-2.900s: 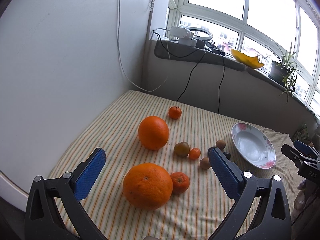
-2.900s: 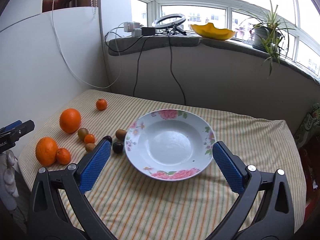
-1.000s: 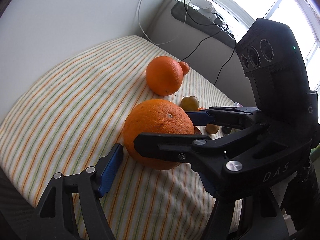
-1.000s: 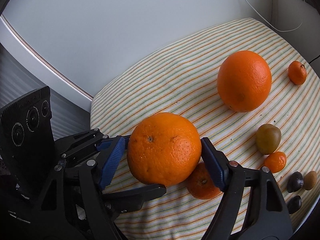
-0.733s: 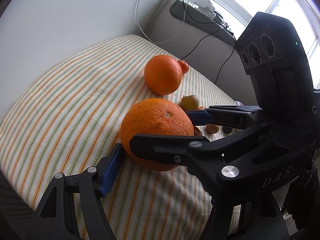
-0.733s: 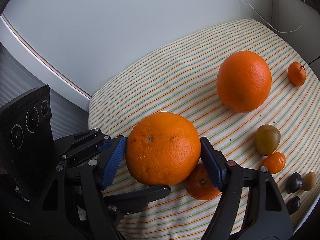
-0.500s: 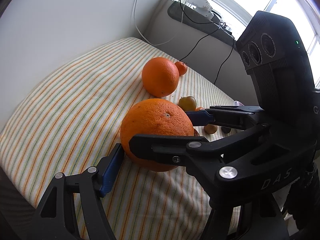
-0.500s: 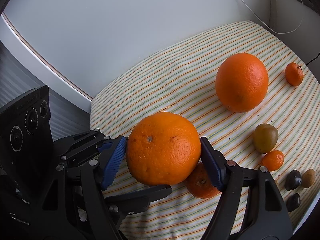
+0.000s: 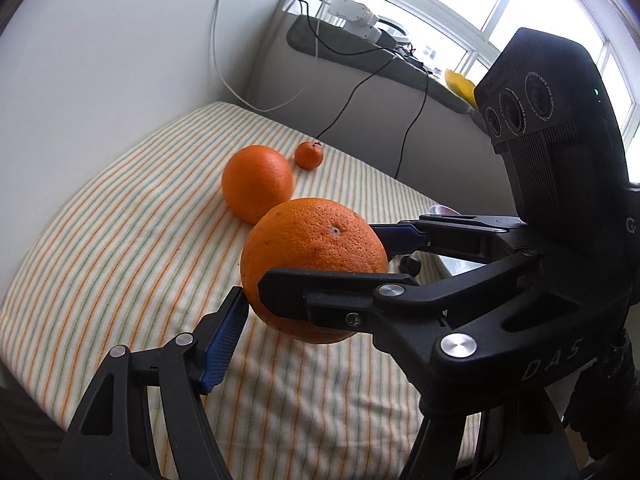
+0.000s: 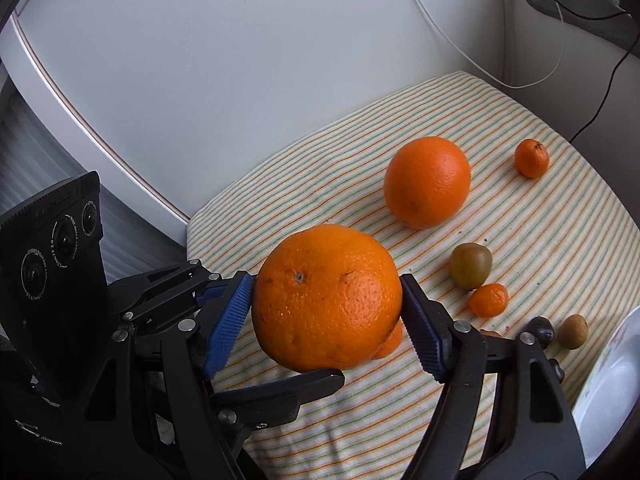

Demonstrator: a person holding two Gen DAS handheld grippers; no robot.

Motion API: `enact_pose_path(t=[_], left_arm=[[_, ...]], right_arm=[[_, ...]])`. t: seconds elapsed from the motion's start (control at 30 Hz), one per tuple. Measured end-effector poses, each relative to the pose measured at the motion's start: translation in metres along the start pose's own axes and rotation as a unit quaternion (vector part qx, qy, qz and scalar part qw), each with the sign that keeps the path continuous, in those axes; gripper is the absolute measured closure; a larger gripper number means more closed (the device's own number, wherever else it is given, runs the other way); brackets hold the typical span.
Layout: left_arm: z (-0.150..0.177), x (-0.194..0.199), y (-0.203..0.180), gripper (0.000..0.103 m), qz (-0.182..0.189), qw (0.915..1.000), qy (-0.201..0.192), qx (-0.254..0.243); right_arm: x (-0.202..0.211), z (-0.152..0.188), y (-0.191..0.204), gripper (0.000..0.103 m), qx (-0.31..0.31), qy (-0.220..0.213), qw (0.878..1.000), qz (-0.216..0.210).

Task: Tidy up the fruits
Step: 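Carry the orange with the right gripper and lower it into the white bowl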

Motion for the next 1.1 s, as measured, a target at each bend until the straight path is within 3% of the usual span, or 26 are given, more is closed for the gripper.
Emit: enact_pose_path(t=[0.43,0.83,1.1], left_arm=[[0.017,-0.032,-0.080,0.034,0.056,0.9953,0.037,-0.069],[0.049,-0.063,-0.156,0.034,0.106,0.9816,0.082,-0.136],[0.061,-0.091,-0.189,0.034,0.116,0.9746,0.107,-0.159]], right_arm=[[0.070,0.037,-0.049,0.027,-0.067,-0.035,0.995,0.067],[0.132,0.097,-0.089,0.027,-0.137,-0.057,0.980,0.130],[0.154,0.132,-0.115,0.027,-0.174,-0.064,0.971,0.149]])
Point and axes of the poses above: each gripper's, at about its wrist camera, not at the fingertips, and x roughly against the way its jaws point, y to its left, z to its underside, the point moved 8 cm from there along -x, roughly the way its jaws point, and after that the axes turned 15 degrees about x, right-handed, at the moved point
